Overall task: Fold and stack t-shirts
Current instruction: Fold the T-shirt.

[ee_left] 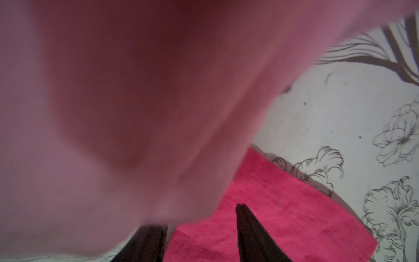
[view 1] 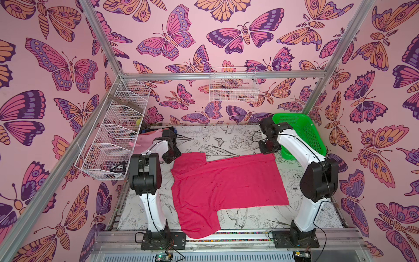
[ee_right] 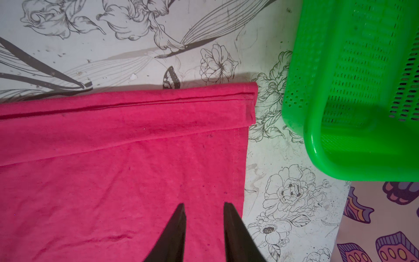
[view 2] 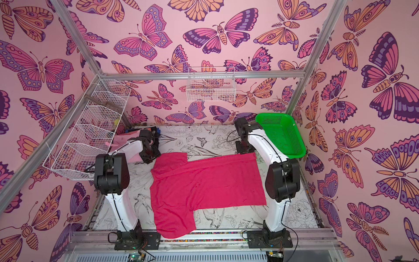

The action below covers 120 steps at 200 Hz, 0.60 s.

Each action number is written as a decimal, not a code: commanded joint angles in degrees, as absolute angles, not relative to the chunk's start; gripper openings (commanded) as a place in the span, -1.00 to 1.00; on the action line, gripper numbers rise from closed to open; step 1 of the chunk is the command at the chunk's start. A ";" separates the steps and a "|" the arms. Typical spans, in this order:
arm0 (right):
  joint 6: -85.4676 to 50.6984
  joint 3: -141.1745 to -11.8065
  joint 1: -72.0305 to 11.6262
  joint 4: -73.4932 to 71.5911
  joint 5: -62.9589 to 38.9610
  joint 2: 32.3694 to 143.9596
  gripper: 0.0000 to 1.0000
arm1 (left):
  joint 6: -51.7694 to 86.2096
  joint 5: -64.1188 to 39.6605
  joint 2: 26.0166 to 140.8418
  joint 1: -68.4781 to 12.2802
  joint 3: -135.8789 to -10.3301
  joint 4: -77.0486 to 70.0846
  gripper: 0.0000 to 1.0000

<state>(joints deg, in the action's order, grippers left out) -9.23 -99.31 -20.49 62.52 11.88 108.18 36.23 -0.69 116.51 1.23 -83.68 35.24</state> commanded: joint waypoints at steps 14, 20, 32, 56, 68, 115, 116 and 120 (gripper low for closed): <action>-10.04 -101.48 -21.32 63.39 11.13 110.61 -0.35 | 35.58 -1.92 119.89 1.67 -86.52 34.49 0.05; -9.92 -101.80 -21.42 63.43 11.17 110.86 -0.36 | 35.60 -2.10 120.34 1.67 -86.94 34.45 0.05; -9.91 -102.61 -21.40 63.59 11.17 111.45 -0.35 | 35.39 -2.19 121.27 1.67 -87.57 34.45 0.04; -9.71 -104.64 -21.55 64.05 11.12 113.00 -0.36 | 35.09 -2.07 122.80 1.67 -88.20 34.15 0.03; -9.73 -105.34 -21.56 64.16 11.21 113.50 -0.36 | 35.14 -2.24 123.84 1.67 -88.54 33.98 0.00; -9.77 -106.44 -21.97 64.34 11.87 113.76 -0.36 | 35.44 -4.61 126.67 1.51 -89.47 33.28 -0.66; -9.76 -106.44 -21.97 64.34 11.87 113.74 -0.36 | 35.48 -4.64 126.66 1.50 -89.47 33.30 -0.67; -9.90 -106.44 -21.97 64.34 11.95 113.64 -0.36 | 35.50 -4.62 126.66 1.54 -89.40 33.31 -0.72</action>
<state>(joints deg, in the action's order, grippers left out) -9.19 -104.99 -21.26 62.76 11.51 113.16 35.77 -1.98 122.52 1.58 -89.89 34.74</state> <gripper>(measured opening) 0.319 0.200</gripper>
